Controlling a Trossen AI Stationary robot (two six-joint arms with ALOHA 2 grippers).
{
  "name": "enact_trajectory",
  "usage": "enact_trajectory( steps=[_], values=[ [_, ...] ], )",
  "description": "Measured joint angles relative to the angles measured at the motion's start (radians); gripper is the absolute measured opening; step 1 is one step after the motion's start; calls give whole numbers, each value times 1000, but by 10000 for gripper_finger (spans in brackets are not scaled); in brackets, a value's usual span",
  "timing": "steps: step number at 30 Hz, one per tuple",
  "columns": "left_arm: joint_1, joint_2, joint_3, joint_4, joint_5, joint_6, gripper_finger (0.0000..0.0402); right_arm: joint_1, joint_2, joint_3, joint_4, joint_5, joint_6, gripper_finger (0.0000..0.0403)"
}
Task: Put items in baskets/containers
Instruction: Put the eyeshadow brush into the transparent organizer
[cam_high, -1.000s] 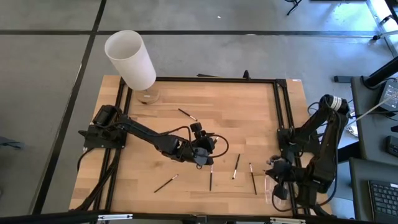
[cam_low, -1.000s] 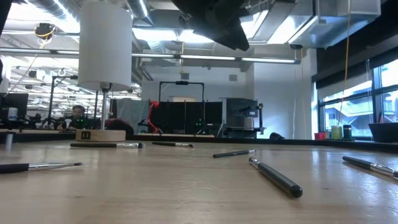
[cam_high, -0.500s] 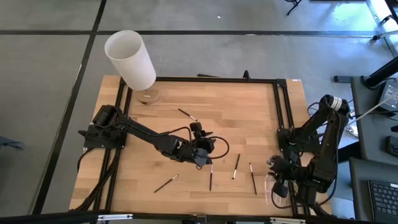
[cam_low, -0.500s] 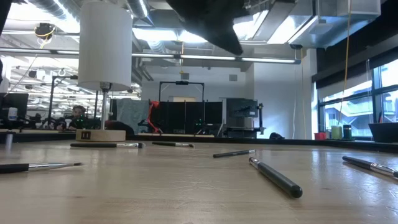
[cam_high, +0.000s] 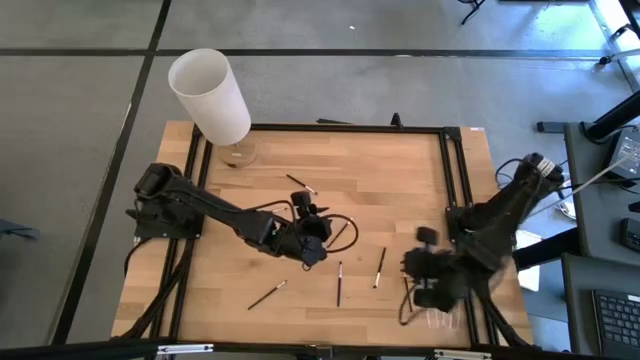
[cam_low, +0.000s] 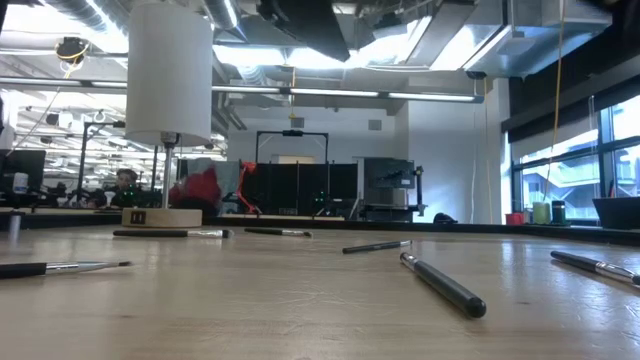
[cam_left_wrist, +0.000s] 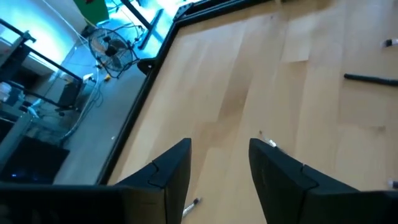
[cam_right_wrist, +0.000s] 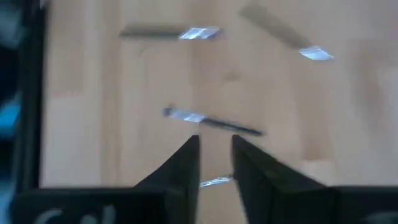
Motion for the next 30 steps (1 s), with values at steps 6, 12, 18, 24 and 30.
enact_trajectory(
  steps=[6,12,18,24,30],
  values=[
    [-29,-25,1,-154,-202,-96,157,-175,89,-27,198,-276,-440,90],
    [-21,-29,-2,-266,-198,-250,157,-253,212,-4,182,-410,-712,90],
    [1,-13,-4,-272,-65,-263,157,-296,336,-4,142,-410,-938,90],
    [10,-3,-4,-293,-55,-295,157,-318,421,-4,141,-409,-1029,90],
    [10,0,-4,-316,-68,-316,157,-320,455,-4,157,-407,-1115,90]
  ],
)
